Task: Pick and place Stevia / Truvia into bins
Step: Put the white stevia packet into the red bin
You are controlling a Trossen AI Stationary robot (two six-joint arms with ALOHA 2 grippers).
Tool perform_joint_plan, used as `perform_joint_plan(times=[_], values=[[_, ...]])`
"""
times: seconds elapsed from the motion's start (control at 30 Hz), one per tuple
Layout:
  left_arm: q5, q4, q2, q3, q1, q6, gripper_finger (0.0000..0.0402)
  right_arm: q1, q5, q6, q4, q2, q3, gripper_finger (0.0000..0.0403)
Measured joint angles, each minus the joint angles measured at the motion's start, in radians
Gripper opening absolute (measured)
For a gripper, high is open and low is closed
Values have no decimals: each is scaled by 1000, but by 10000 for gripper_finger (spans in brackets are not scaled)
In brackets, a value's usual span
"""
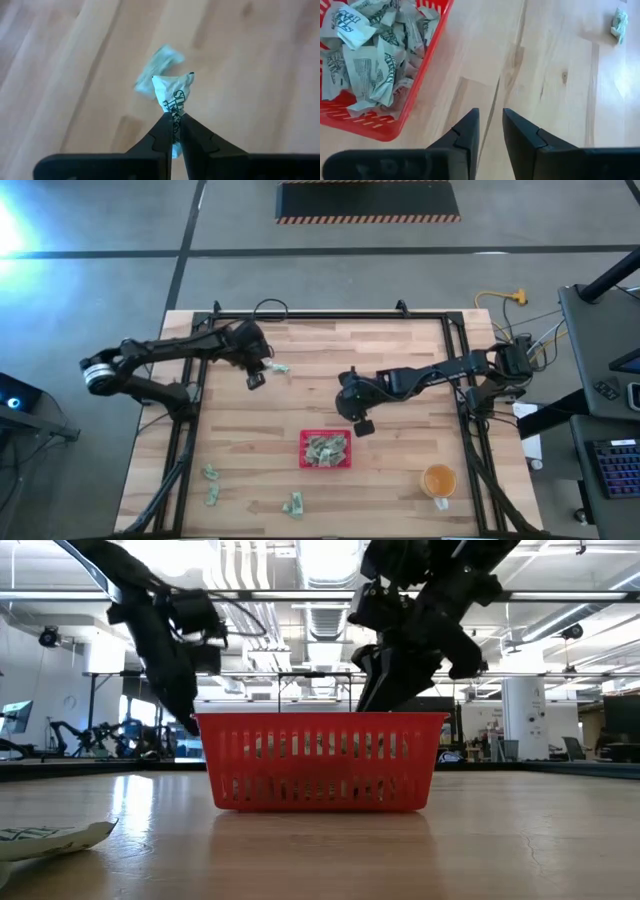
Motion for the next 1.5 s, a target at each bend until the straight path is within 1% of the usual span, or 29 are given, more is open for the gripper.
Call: perform_joint_plan(times=[0.13, 0.27, 0.37, 0.57, 0.63, 0.77, 0.9, 1.03, 1.17, 1.37, 1.5], values=[[24, 21, -57, -2, -89, -42, 13, -12, 0, 0, 1, 0, -1, 69], [25, 93, -82, -2, -215, -83, 13, -29, 7, 0, 0, 0, -7, 68], [25, 176, -79, -2, -323, -94, 13, -44, 75, 20, 0, 0, -18, 67], [28, 376, -43, -2, -513, -103, 13, -78, 262, 84, -2, 0, -40, 70], [28, 438, -22, -2, -562, -103, 13, -92, 289, 107, 0, 0, -49, 70], [28, 566, 43, -2, -639, -103, 13, -120, 292, 144, -1, 0, -68, 67], [26, 648, 127, 0, -688, -102, 13, -147, 294, 177, -1, 0, -86, 63], [25, 647, 214, 22, -710, -103, 13, -168, 295, 200, 0, 0, -95, 65], [25, 649, 272, 38, -712, -104, 13, -173, 295, 204, 0, 0, -97, 63], [25, 645, 293, 41, -712, -102, 17, -172, 294, 204, 0, 0, -99, 59], [25, 644, 284, 39, -712, -101, 48, -172, 294, 204, 0, 0, -99, 61]])
